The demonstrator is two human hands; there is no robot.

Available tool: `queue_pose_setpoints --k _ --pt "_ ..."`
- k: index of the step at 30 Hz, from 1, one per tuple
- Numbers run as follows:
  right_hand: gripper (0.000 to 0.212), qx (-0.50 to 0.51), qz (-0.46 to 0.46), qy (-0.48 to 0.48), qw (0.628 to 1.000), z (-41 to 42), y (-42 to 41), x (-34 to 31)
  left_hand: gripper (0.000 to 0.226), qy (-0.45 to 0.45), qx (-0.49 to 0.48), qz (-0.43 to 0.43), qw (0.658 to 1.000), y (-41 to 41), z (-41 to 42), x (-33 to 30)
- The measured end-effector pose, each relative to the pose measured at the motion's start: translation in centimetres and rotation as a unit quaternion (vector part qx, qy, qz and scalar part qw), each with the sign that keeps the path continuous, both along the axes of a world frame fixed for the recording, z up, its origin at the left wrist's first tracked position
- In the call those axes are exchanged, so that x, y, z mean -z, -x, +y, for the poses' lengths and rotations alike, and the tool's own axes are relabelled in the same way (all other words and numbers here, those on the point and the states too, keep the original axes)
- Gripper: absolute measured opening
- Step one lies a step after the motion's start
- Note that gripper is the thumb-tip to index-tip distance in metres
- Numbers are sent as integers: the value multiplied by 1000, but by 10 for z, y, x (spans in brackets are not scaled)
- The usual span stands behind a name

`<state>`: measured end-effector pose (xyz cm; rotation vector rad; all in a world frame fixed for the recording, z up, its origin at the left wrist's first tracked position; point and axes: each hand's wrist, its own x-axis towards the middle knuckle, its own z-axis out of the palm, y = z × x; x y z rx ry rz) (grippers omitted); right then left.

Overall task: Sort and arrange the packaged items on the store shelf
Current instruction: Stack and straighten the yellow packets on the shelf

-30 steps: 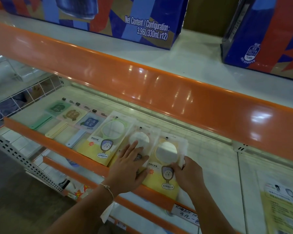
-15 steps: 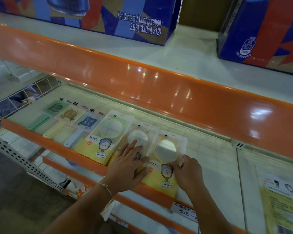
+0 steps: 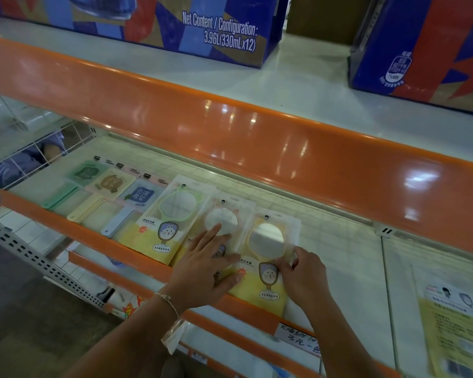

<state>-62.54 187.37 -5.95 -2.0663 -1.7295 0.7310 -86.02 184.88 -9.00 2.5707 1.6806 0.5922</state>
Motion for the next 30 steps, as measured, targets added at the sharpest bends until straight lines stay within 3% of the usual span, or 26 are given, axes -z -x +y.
queue_pose_setpoints --k 6,11,16,23,30 --pt "35 -1 -13 9 1000 -8 4 -4 48 1 -4 -7 1000 0 0 0" --pt "71 -33 -74 -59 995 -28 17 -4 47 1 -1 -2 1000 -1 0 -1" --pt "93 -75 -101 -24 992 -31 22 6 46 -2 -2 -10 1000 -2 0 -1" --pt "81 -72 -65 -44 994 -31 11 1 49 3 0 -22 1000 -1 -1 -2" --pt "54 64 -25 -119 991 -41 -66 2 45 -44 -23 -130 990 -33 -1 -4"
